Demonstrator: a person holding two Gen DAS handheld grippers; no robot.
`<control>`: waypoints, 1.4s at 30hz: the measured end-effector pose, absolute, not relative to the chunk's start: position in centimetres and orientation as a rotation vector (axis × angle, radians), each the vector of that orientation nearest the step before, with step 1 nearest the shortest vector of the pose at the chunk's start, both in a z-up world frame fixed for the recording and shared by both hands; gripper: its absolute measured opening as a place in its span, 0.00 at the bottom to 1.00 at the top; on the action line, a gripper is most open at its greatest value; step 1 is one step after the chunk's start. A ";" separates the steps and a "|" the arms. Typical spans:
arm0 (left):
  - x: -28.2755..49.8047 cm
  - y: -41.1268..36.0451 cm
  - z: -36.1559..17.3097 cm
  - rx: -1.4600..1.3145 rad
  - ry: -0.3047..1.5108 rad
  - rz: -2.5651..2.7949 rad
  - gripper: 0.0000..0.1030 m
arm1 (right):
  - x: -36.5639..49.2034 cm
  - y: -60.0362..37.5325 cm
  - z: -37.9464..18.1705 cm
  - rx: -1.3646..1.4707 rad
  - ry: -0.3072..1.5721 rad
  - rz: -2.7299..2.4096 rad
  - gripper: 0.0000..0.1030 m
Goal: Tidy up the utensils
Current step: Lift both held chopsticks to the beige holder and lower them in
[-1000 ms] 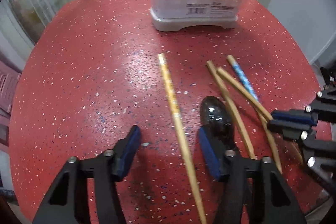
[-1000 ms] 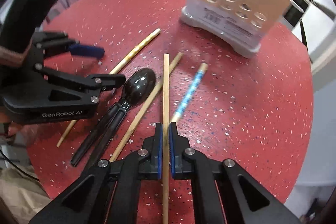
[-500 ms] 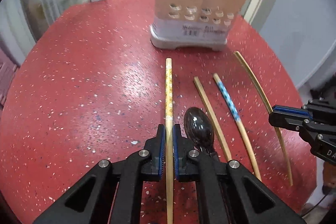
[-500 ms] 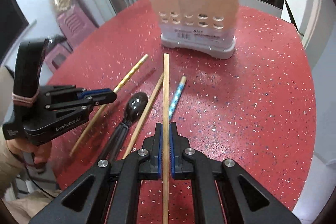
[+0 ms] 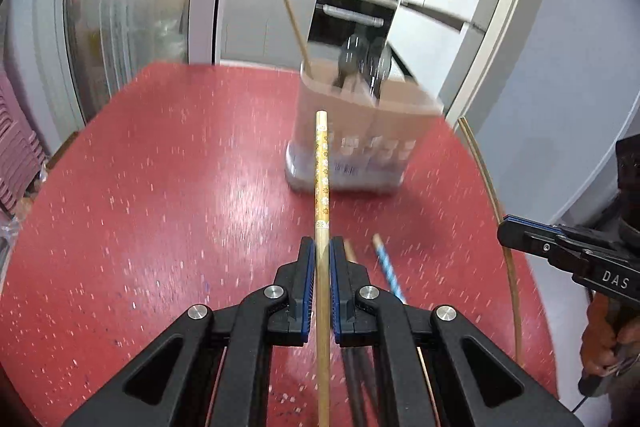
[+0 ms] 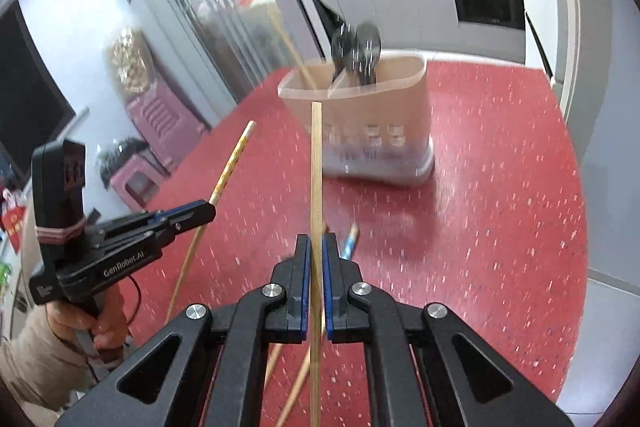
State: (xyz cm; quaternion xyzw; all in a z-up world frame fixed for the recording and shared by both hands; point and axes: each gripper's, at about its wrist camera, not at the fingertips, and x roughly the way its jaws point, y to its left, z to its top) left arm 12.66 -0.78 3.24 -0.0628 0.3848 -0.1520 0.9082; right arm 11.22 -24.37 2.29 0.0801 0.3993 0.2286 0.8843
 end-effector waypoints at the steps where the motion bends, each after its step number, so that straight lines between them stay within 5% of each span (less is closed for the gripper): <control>1: 12.9 -0.7 3.9 -0.135 0.779 -0.315 0.32 | 11.5 -24.6 3.0 0.180 0.814 0.473 0.06; 19: 22.7 -1.1 14.3 -0.256 0.487 -0.303 0.32 | 20.4 -25.3 12.1 0.224 0.577 0.387 0.06; 42: 31.6 -5.0 11.7 -0.271 0.297 -0.221 0.32 | 31.4 -24.2 10.2 0.173 0.389 0.268 0.06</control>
